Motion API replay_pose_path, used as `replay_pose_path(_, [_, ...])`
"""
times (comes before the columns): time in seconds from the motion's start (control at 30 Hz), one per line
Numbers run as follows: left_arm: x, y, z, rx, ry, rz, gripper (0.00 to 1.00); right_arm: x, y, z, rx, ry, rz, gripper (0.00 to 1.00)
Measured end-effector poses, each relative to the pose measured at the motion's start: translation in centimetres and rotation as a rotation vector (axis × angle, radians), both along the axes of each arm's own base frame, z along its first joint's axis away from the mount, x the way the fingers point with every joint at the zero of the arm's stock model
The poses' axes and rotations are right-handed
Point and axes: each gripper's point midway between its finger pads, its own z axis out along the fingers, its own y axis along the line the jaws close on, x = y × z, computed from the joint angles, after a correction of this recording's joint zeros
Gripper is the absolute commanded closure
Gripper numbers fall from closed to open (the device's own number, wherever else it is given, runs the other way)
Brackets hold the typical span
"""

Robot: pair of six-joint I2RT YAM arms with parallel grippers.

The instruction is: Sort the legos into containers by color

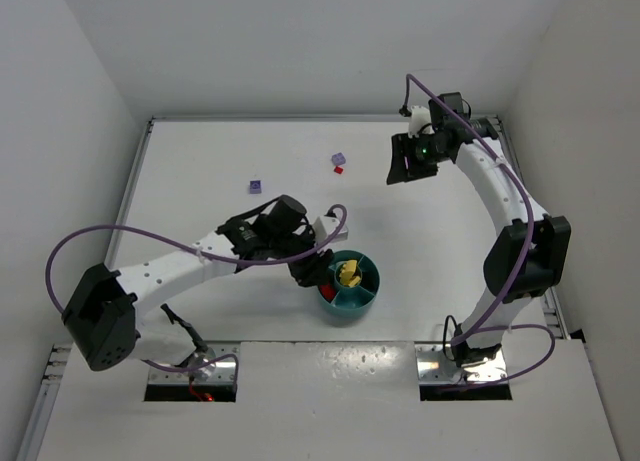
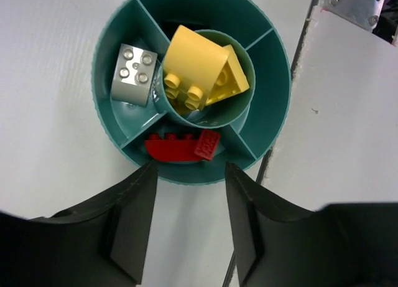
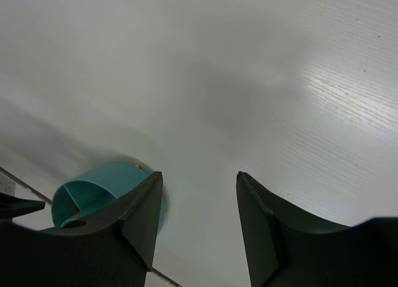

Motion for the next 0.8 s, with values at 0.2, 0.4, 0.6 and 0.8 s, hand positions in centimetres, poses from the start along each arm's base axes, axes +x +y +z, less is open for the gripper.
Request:
replay_pose_path(0.2, [4.3, 0.8, 4.1, -0.057, -0.055, 0.132, 0.49, 1.2, 0.8, -0.9, -0.004, 0.028, 0.031, 0.55])
replay_pose_path(0.4, [14.5, 8.9, 12.8, -0.147, -0.256, 0.561, 0.26, 6.1, 3.8, -5.7, -0.046, 0.049, 0.073, 0.55])
replay_pose_path(0.6, [16.8, 14.2, 15.7, -0.145, -0.318, 0.774, 0.22, 9.7, 8.6, -10.3, -0.106, 0.013, 0.186, 0.50])
replay_pose_path(0.8, [16.9, 17.1, 13.9, -0.108, -0.244, 0.861, 0.22, 11.0, 9.1, -13.4, -0.175, -0.031, 0.265, 0.42])
